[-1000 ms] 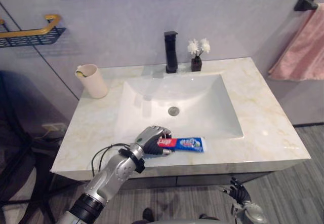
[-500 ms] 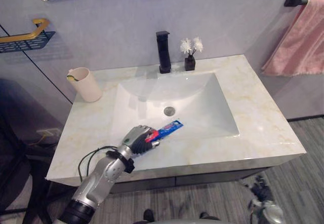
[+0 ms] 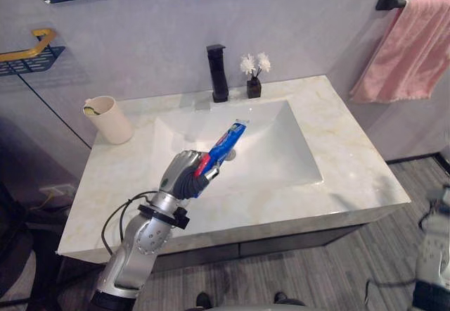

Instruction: Organize washtable

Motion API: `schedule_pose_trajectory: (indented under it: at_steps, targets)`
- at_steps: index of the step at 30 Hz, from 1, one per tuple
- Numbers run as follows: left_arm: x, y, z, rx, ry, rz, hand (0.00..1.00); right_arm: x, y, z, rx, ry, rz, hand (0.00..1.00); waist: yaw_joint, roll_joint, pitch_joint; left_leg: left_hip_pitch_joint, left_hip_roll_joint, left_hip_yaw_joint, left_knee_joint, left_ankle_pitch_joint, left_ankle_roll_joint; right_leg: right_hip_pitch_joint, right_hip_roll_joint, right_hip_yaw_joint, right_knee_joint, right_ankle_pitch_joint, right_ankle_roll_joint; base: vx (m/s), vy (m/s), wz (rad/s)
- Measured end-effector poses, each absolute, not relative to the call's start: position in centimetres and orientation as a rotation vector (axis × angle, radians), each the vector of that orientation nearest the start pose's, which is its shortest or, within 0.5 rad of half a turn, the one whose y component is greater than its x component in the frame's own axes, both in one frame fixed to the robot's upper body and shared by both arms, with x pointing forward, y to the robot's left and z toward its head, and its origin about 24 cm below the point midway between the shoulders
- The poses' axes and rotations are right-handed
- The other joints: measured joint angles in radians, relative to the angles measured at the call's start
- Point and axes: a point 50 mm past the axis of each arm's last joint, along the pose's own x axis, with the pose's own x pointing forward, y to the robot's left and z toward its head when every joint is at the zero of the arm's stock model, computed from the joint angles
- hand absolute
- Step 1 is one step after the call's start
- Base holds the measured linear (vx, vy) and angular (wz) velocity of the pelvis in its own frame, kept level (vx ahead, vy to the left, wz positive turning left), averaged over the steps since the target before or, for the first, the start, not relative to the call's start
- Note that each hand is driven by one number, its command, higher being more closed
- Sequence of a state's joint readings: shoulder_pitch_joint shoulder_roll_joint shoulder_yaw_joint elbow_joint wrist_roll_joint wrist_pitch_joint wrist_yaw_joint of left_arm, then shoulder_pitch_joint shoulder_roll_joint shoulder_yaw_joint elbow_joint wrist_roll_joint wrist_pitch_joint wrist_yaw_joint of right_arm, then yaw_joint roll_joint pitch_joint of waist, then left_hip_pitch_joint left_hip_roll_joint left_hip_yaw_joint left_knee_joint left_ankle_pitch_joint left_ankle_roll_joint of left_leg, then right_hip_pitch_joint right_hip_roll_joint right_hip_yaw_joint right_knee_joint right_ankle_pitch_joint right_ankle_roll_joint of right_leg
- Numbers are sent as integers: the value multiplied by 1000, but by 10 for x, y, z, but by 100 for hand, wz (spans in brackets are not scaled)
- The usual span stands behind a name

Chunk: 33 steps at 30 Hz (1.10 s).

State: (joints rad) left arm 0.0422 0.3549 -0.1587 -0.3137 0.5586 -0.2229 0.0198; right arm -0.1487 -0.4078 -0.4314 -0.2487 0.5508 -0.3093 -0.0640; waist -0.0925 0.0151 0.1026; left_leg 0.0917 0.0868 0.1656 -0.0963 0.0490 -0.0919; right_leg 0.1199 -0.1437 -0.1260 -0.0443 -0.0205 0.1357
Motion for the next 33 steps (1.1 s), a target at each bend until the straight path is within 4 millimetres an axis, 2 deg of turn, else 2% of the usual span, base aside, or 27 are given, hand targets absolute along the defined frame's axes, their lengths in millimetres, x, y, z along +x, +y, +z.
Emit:
schedule_pose_trajectory:
  at_steps: [1, 2, 3, 4, 7, 9, 11, 16, 24, 26, 28, 30, 33]
  targets:
    - [229, 141, 117, 852, -526, -212, 100, 228, -278, 218, 121, -898, -238, 0, 1, 0, 0, 0, 0, -1, 0, 0, 0, 0, 0, -1, 2, 0, 0, -42, -15, 5]
    - [233, 136, 124, 839, -568, -214, 100, 237, -250, 233, 161, -959, -82, 0, 10, 0, 0, 0, 0, -4, 0, 1, 1, 0, 0, -5, 5, 0, 0, -27, -8, 4]
    - [234, 133, 127, 830, -588, -218, 100, 240, -240, 237, 173, -972, -30, 0, 17, -1, -1, 0, 0, -4, 0, 2, 1, -1, 0, -5, 6, 0, 0, -34, -7, 9]
    - [238, 122, 137, 798, -649, -234, 100, 250, -209, 243, 202, -978, 116, 0, 30, -4, -3, -3, -1, -11, 0, 5, 3, 0, -1, -11, 8, 0, 0, -25, -5, 12]
    - [240, 108, 146, 759, -713, -250, 100, 263, -168, 245, 270, -945, 270, 0, 49, -7, -6, -10, -2, -24, 0, 12, 4, 0, -1, -25, 8, 0, 0, -21, -10, 14]
    - [240, 93, 152, 726, -765, -279, 100, 272, -127, 241, 344, -877, 405, 0, 57, -7, -6, -10, -2, -33, 0, 15, 5, 7, -1, -40, 9, 0, 0, -24, -15, 15]
    - [240, 85, 154, 699, -782, -290, 100, 277, -99, 235, 397, -804, 494, 0, 59, -7, -6, -10, -2, -40, 0, 17, 5, 13, -1, -49, 9, 0, 0, -27, -12, 16]
    - [243, 84, 147, 692, -747, -275, 100, 284, -88, 225, 455, -733, 472, 0, 68, -6, -6, -20, -4, -60, 0, 28, 4, 13, -1, -70, 8, 0, 0, -52, -11, 11]
    - [244, 81, 143, 671, -718, -242, 100, 288, -82, 213, 435, -669, 429, 0, 57, -4, -9, -36, -3, -83, -7, 45, 6, 9, 1, -94, 6, 4, -7, -70, -11, 8]
    - [245, 80, 145, 653, -724, -219, 100, 286, -80, 200, 440, -620, 424, 0, 57, -1, -30, -57, -3, -83, -5, 50, 6, -11, 2, -94, 5, 8, -12, -22, -2, 0]
    - [246, 76, 151, 636, -755, -203, 100, 286, -70, 178, 424, -518, 442, 0, 57, -1, -31, -59, -3, -83, -1, 53, 4, -12, 2, -94, 6, 10, -13, 0, 0, 0]
    - [247, 75, 151, 627, -752, -188, 100, 284, -67, 168, 452, -477, 429, 0, 55, 0, -32, -59, -2, -84, -1, 55, 2, -12, 3, -94, 6, 10, -13, 0, 0, 0]
    - [248, 74, 150, 625, -747, -187, 100, 282, -65, 164, 461, -467, 424, 0, 53, 1, -32, -58, 0, -83, -1, 56, 2, -12, 5, -93, 6, 12, -16, -39, -12, -1]
